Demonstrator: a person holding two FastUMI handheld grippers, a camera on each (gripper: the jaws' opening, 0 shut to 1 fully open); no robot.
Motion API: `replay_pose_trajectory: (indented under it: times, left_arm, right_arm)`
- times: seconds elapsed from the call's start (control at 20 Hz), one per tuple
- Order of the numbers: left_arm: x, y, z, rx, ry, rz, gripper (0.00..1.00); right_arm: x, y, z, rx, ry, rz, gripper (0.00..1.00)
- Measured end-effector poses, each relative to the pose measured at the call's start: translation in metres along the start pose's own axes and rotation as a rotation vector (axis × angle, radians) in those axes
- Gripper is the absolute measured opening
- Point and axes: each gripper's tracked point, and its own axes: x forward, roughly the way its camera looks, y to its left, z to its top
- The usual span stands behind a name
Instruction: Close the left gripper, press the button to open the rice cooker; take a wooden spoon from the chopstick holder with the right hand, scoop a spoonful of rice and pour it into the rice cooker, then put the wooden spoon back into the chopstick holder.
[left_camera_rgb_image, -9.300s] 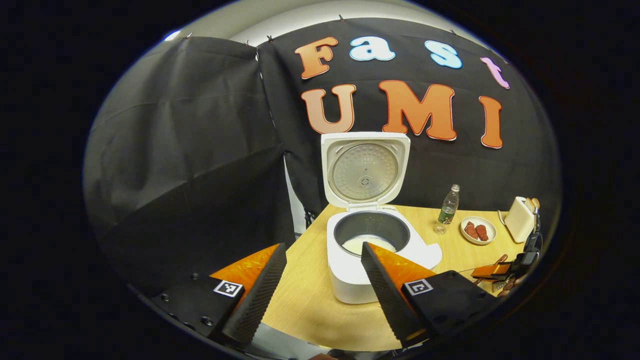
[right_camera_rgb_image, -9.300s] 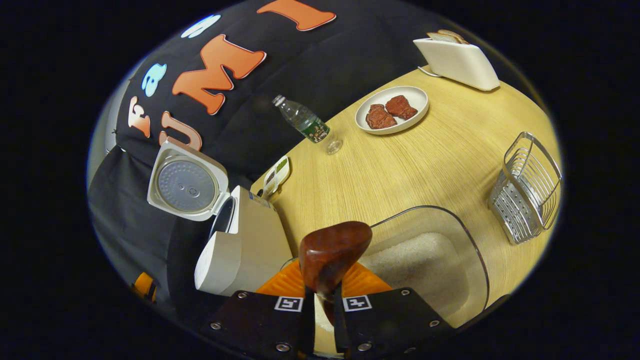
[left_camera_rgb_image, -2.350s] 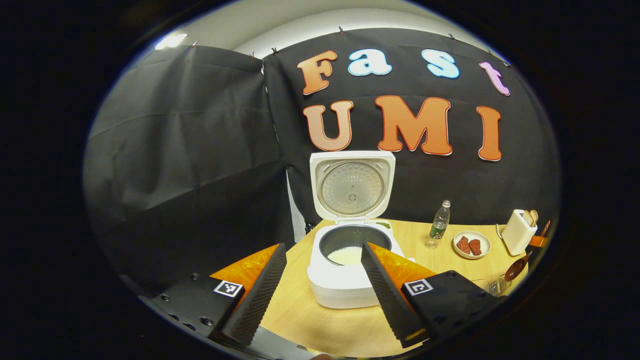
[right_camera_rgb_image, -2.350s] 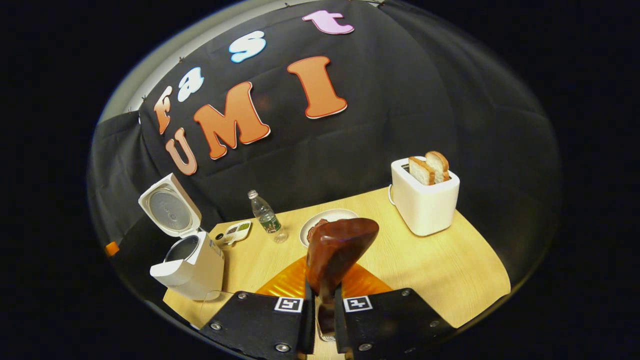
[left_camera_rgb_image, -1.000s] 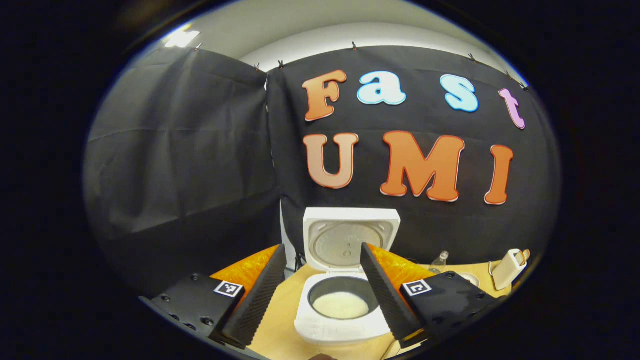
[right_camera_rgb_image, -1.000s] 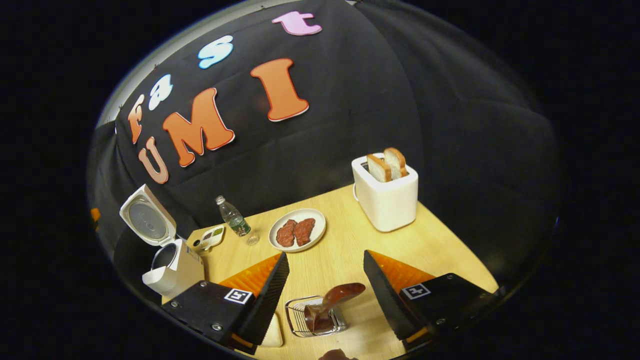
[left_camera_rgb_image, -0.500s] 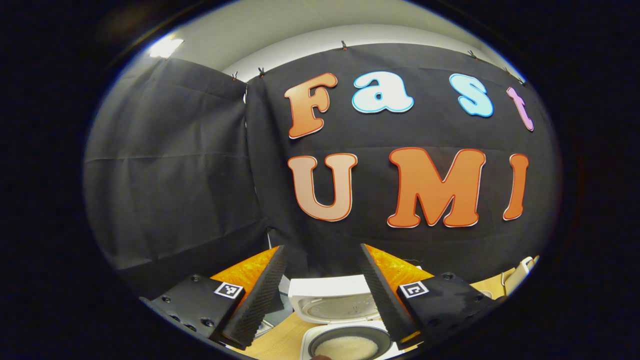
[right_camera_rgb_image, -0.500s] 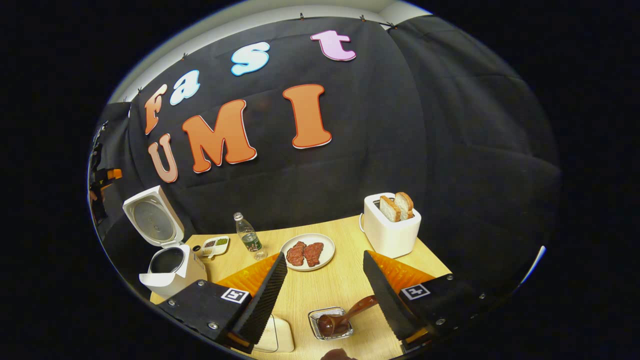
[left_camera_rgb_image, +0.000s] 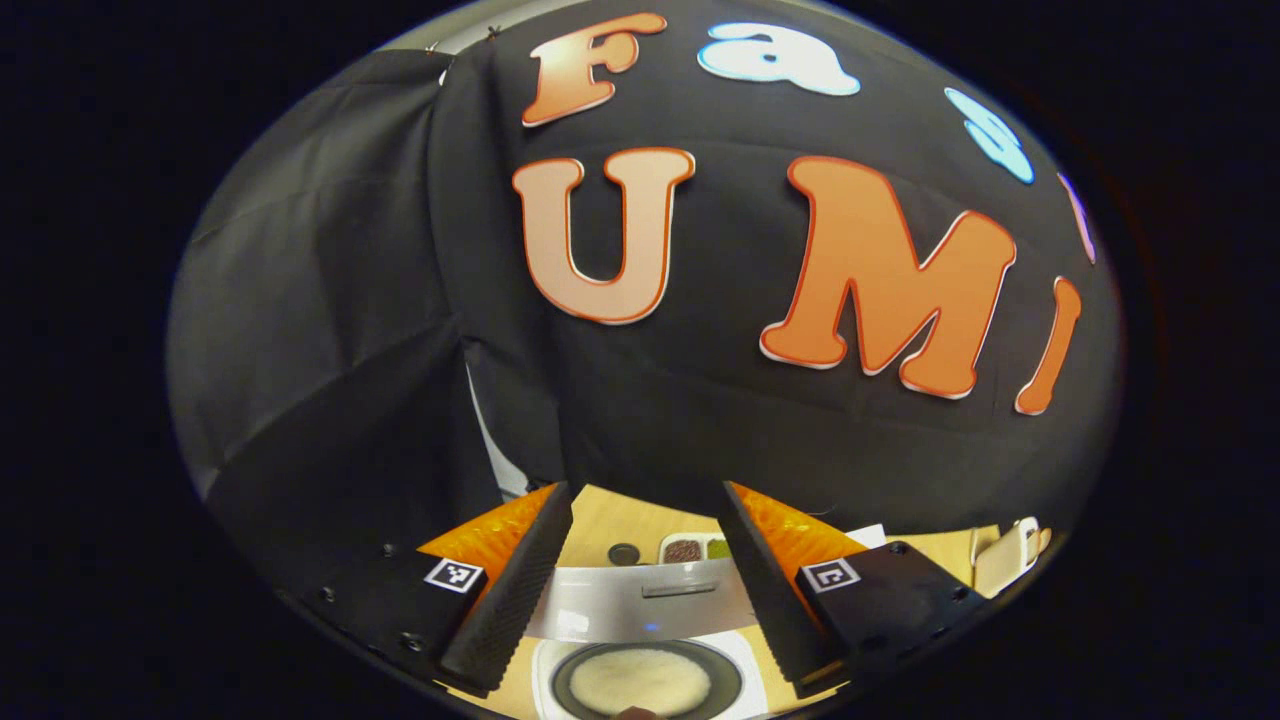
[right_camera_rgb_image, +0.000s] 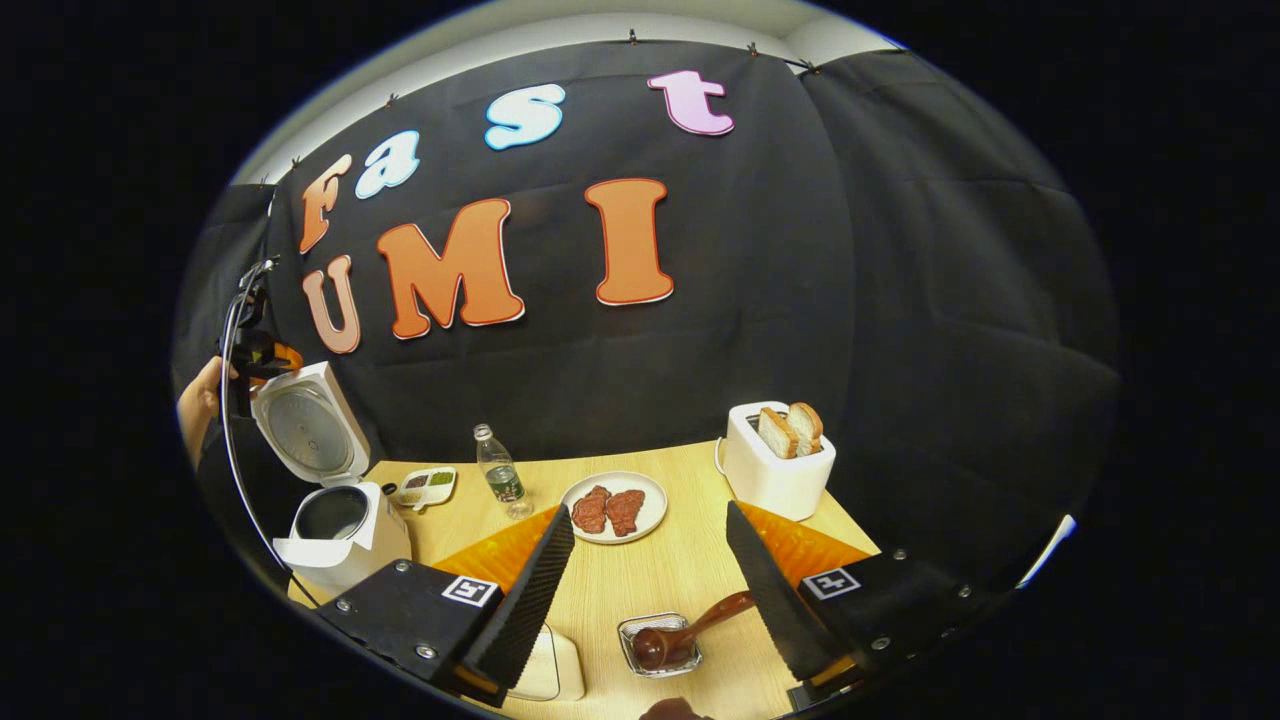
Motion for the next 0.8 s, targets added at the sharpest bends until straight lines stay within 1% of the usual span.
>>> replay_pose_trajectory:
  times: [0.05,0.1,0.15,0.2,0.25,0.4,0.45,0.5,0.55,0.6,0.8]
  left_arm:
    - [-0.004,-0.002,-0.002,-0.001,0.022,-0.006,0.96]
    - [-0.008,-0.003,-0.010,-0.012,0.047,-0.009,0.99]
    - [-0.013,-0.004,-0.018,-0.022,0.080,-0.005,0.97]
    - [-0.022,-0.005,-0.030,-0.026,0.116,-0.004,1.00]
    - [-0.029,-0.006,-0.043,-0.037,0.163,-0.009,0.97]
    - [-0.061,-0.016,-0.099,-0.086,0.338,-0.021,1.00]
    - [-0.067,-0.018,-0.118,-0.106,0.387,-0.019,0.98]
    - [-0.074,-0.017,-0.131,-0.104,0.418,-0.004,0.99]
    - [-0.077,-0.017,-0.145,-0.090,0.432,-0.008,0.99]
    - [-0.085,-0.018,-0.162,-0.087,0.477,-0.007,1.00]
    - [-0.099,-0.022,-0.223,-0.102,0.621,-0.005,1.00]
  right_arm:
    - [0.001,0.002,0.003,-0.004,-0.003,0.010,0.95]
    - [0.003,0.005,0.005,-0.005,-0.008,0.022,0.95]
    - [0.004,0.008,0.006,-0.003,-0.009,0.036,0.95]
    - [0.006,0.010,0.004,0.000,-0.005,0.051,0.95]
    - [0.008,0.014,0.002,0.001,0.003,0.070,0.95]
    - [0.013,0.019,-0.003,-0.015,0.009,0.104,0.95]
    - [0.016,0.021,-0.004,-0.018,0.008,0.114,0.95]
    - [0.016,0.022,-0.004,-0.021,0.007,0.122,0.95]
    - [0.017,0.024,-0.004,-0.025,0.005,0.136,0.95]
    - [0.018,0.025,-0.005,-0.031,0.007,0.146,0.95]
    - [0.020,0.030,-0.009,-0.056,0.009,0.177,0.95]
